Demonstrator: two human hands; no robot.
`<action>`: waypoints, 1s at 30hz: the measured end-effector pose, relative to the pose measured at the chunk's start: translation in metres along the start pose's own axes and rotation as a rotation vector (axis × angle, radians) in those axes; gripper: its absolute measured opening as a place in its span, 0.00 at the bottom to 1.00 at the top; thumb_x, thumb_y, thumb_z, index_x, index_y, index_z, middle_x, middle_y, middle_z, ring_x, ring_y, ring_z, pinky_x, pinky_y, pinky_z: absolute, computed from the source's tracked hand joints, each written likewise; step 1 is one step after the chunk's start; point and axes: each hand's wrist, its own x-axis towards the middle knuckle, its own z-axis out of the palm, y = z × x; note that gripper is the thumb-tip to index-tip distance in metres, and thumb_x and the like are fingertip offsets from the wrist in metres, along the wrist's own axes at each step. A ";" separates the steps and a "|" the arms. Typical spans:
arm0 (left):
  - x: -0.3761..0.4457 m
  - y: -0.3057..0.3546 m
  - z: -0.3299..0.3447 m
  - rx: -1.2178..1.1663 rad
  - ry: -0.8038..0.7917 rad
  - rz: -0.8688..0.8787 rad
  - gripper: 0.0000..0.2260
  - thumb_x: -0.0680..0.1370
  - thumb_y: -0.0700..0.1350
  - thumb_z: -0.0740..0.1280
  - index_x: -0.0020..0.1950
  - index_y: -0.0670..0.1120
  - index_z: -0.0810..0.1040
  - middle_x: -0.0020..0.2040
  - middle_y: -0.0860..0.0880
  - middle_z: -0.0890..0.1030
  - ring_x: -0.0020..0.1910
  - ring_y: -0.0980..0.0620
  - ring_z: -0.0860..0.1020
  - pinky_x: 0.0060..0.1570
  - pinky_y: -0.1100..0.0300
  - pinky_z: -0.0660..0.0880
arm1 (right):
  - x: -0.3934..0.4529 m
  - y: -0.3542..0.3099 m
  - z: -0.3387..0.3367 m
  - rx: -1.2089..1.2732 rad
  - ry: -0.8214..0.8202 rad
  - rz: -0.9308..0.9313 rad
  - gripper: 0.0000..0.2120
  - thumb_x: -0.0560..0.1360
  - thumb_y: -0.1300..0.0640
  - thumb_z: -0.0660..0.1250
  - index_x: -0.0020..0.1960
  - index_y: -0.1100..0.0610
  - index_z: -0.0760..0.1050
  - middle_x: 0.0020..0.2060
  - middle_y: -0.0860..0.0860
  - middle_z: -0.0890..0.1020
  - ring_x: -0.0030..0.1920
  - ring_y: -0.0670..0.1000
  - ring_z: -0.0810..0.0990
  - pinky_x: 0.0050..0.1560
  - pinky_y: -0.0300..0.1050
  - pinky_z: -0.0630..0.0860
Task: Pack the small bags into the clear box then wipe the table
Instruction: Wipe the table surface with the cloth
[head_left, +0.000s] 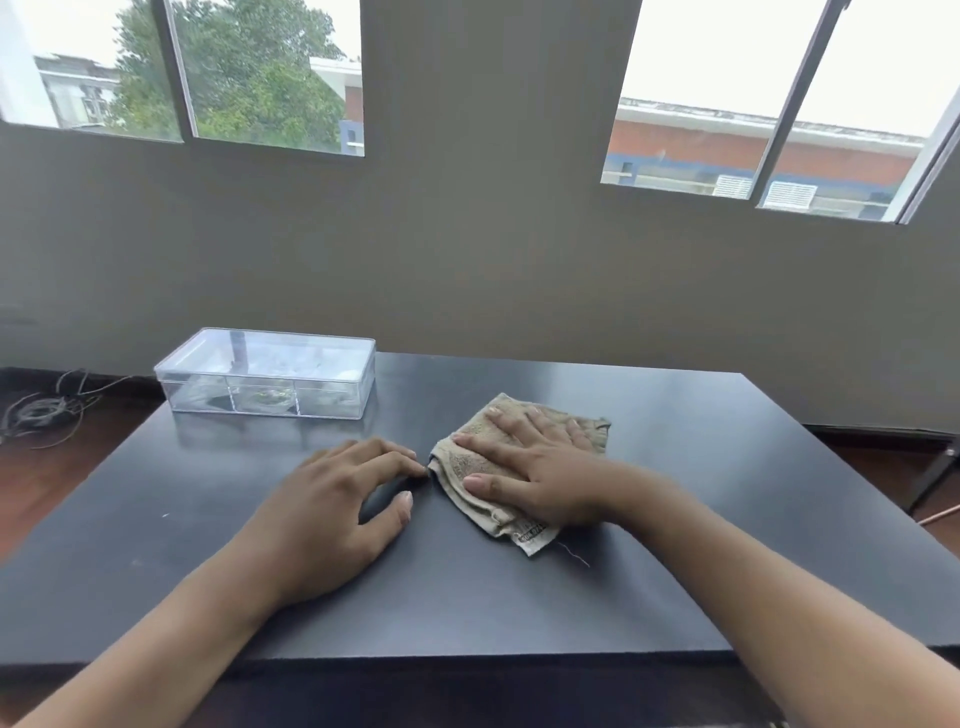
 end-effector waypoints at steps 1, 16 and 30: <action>0.000 0.000 0.001 0.005 0.002 -0.008 0.16 0.78 0.61 0.58 0.64 0.64 0.76 0.64 0.70 0.73 0.64 0.66 0.71 0.68 0.62 0.65 | 0.015 0.000 -0.002 0.008 0.005 0.013 0.29 0.70 0.18 0.44 0.70 0.15 0.42 0.83 0.39 0.43 0.82 0.56 0.36 0.76 0.68 0.33; -0.001 -0.006 0.004 -0.007 0.025 -0.080 0.18 0.77 0.65 0.57 0.66 0.64 0.72 0.67 0.70 0.70 0.68 0.69 0.66 0.69 0.69 0.59 | 0.160 -0.014 -0.030 0.068 0.128 0.293 0.31 0.79 0.27 0.43 0.80 0.32 0.47 0.84 0.48 0.47 0.82 0.62 0.42 0.75 0.73 0.38; 0.003 -0.007 0.004 -0.002 0.032 -0.091 0.19 0.77 0.64 0.59 0.65 0.62 0.74 0.67 0.68 0.72 0.68 0.69 0.66 0.70 0.68 0.58 | 0.131 -0.033 -0.010 0.065 0.241 0.307 0.28 0.82 0.36 0.44 0.82 0.37 0.49 0.84 0.51 0.47 0.82 0.61 0.43 0.77 0.70 0.41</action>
